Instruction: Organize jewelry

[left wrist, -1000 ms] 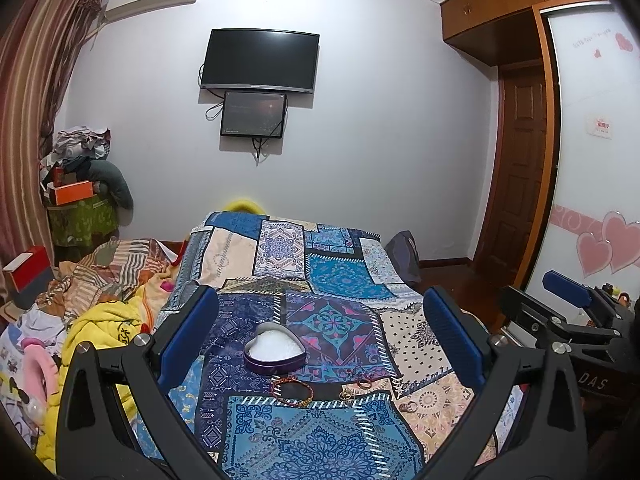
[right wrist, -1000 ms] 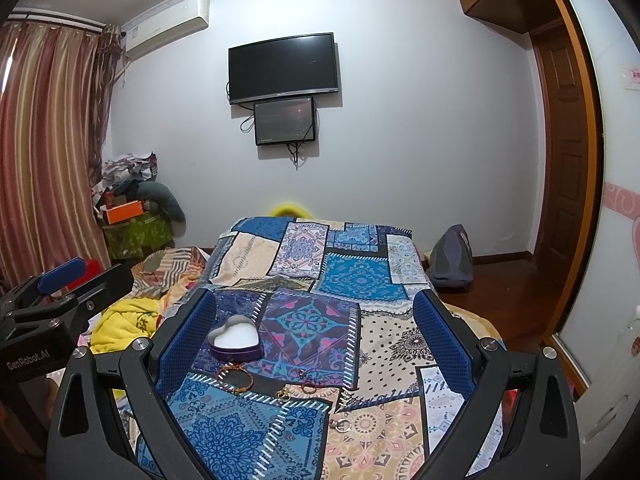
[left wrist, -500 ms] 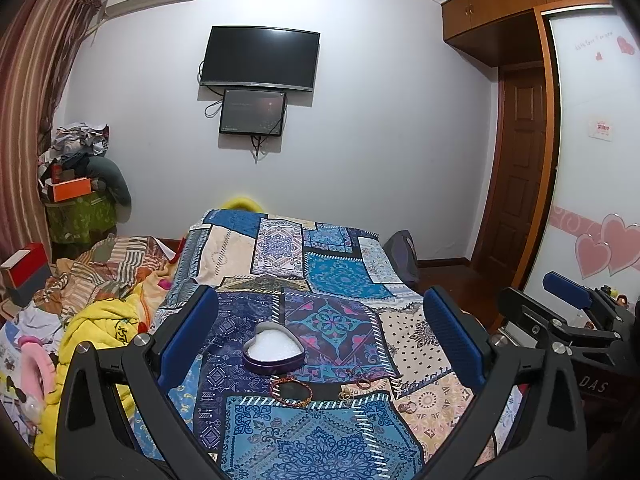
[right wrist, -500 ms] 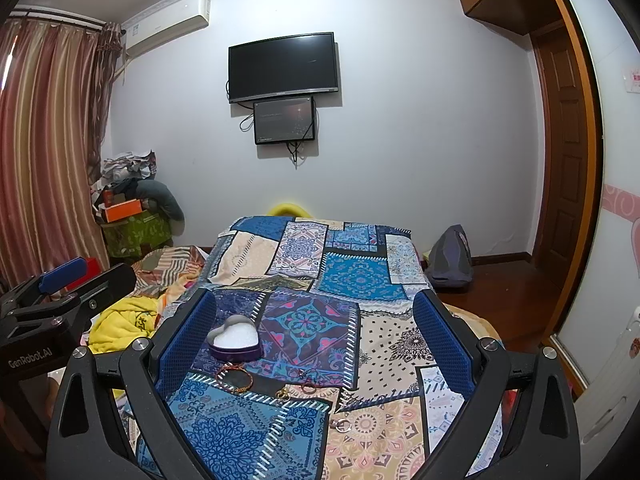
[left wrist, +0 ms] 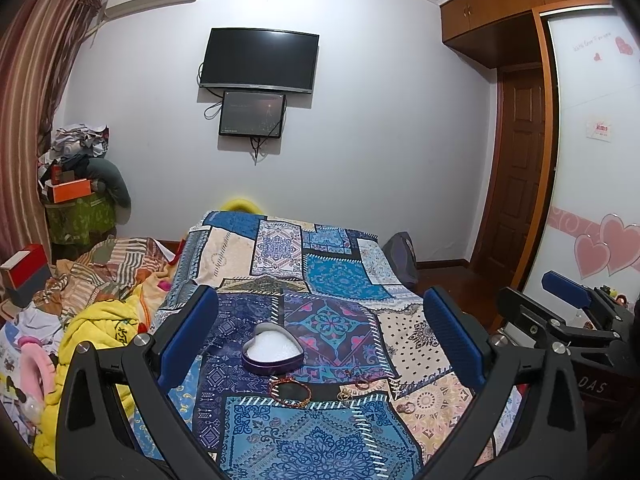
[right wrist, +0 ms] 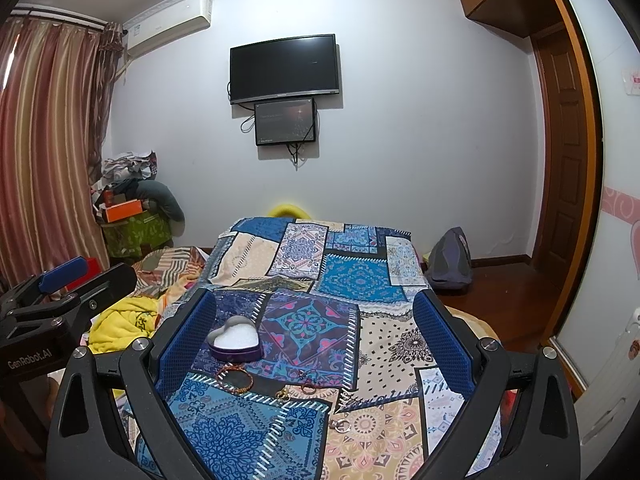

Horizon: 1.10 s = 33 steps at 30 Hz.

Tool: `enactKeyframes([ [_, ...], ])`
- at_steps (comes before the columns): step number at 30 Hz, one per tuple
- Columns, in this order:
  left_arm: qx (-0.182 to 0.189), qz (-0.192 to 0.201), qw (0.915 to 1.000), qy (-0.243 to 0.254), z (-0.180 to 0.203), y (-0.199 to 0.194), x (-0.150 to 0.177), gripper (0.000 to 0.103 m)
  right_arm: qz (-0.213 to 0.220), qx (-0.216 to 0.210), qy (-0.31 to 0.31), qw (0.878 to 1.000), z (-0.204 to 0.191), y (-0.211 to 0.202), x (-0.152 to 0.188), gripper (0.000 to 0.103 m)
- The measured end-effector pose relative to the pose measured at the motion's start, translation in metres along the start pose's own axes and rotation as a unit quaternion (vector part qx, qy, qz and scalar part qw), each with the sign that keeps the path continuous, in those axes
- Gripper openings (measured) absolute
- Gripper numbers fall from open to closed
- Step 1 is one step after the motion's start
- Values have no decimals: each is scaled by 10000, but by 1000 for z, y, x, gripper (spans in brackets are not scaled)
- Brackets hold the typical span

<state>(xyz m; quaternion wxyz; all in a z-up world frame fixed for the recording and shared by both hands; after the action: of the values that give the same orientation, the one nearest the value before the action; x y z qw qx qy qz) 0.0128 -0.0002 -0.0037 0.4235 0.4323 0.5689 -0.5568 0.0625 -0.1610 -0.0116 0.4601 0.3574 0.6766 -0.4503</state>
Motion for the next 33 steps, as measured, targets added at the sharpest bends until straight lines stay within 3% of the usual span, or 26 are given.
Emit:
enactKeyframes([
  [18, -94, -128, 9999, 6, -8, 15, 4, 103, -136, 285, -16, 9995, 8, 11, 6, 98],
  [25, -275, -549, 9981, 40, -29, 46, 21, 103, -419, 704, -39, 9966, 29, 31, 16, 98],
  [33, -413, -1363, 9898, -20, -51, 89, 66, 103, -1306, 668, -19, 9892, 51, 63, 42, 98],
])
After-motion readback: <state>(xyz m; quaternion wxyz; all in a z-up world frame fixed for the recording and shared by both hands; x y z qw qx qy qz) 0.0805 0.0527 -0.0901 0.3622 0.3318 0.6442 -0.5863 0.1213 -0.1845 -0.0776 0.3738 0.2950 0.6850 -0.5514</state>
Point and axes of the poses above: each gripper's, at about its wrist camera, not at the fingertips, and y roughly the way its jaws point, z to its right, x to its underside, the point moved 2 cm from there along y, roughly the way its jaws point, and after that the axes turned 8 degrees about y, right-handed, at the moved point
